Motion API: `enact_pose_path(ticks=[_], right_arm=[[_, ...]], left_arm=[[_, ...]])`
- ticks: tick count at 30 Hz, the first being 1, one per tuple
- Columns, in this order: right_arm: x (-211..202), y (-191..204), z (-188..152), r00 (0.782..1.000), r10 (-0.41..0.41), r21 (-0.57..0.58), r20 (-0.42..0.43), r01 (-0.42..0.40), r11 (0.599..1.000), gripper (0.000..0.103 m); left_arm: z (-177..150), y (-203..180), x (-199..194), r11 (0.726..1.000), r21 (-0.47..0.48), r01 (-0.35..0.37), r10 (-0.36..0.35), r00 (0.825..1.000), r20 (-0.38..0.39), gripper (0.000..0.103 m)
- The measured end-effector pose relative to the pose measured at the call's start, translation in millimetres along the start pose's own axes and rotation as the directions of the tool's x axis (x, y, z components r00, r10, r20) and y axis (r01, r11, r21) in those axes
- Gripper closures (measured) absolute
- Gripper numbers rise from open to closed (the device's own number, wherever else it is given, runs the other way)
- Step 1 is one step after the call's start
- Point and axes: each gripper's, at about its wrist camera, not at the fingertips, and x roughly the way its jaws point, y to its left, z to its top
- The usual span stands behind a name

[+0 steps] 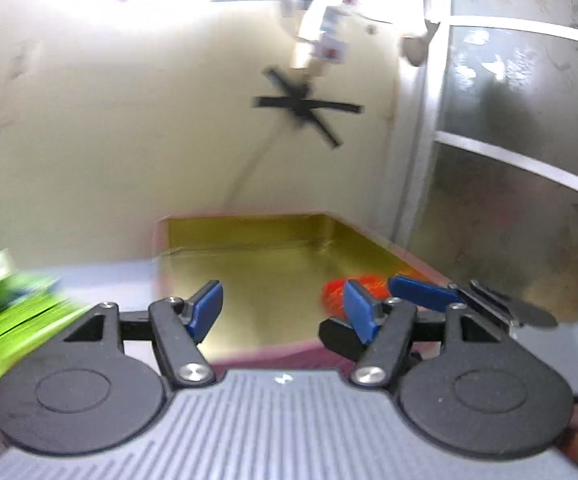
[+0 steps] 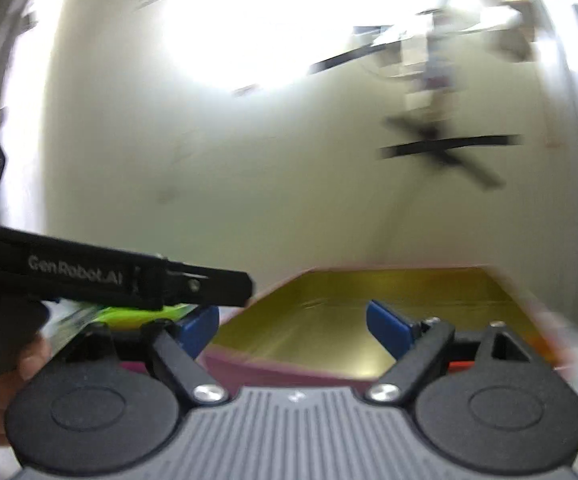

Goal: Organize objects
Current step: 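Move the left gripper to the mint plush seal and grasp it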

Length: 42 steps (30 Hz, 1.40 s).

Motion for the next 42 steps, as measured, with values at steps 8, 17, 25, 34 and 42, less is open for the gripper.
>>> enact_pose_path(ticks=[8, 17, 25, 34, 42], right_arm=[[64, 142, -21, 0.914, 0.302, -0.138, -0.270, -0.347, 0.928, 0.035], [87, 194, -41, 0.850, 0.366, -0.058, -0.378, -0.417, 0.907, 0.032], [113, 157, -49, 0.792, 0.449, 0.232, -0.413, -0.386, 0.893, 0.026], [112, 168, -50, 0.801, 0.432, 0.190, -0.416, -0.388, 0.902, 0.026], [97, 183, -50, 0.822, 0.387, 0.043, -0.417, -0.407, 0.912, 0.026]], left_arm=[[-37, 136, -59, 0.963, -0.143, -0.230, 0.208, 0.966, -0.154, 0.035], [23, 335, -11, 0.798, -0.198, -0.569, 0.546, 0.822, -0.159, 0.023], [28, 356, 78, 0.786, 0.057, -0.616, 0.619, 0.783, -0.061, 0.022], [8, 336, 61, 0.831, -0.002, -0.556, 0.547, 0.819, -0.171, 0.070], [-62, 257, -86, 0.840, -0.076, -0.537, 0.495, 0.817, -0.297, 0.102]])
